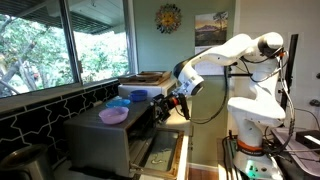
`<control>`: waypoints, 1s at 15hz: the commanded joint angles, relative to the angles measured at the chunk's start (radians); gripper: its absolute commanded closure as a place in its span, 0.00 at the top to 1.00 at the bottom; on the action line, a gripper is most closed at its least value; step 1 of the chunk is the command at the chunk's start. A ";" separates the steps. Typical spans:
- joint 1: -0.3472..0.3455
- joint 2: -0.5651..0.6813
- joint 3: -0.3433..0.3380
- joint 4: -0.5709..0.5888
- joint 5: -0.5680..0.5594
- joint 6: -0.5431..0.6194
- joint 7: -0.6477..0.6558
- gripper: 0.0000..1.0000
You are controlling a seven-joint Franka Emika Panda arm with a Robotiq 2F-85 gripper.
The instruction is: Pull out the rack from the toaster oven and put the purple bowl on the rack.
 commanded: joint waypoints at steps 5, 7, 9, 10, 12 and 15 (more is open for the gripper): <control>-0.198 0.189 0.115 -0.037 0.282 -0.262 -0.216 1.00; -0.299 0.226 0.214 -0.044 0.380 -0.325 -0.246 1.00; -0.443 0.269 0.365 -0.043 0.479 -0.378 -0.257 1.00; -0.513 0.286 0.441 -0.045 0.519 -0.398 -0.263 1.00; -0.599 0.312 0.538 -0.040 0.594 -0.406 -0.279 1.00; -0.681 0.339 0.631 -0.029 0.719 -0.411 -0.321 1.00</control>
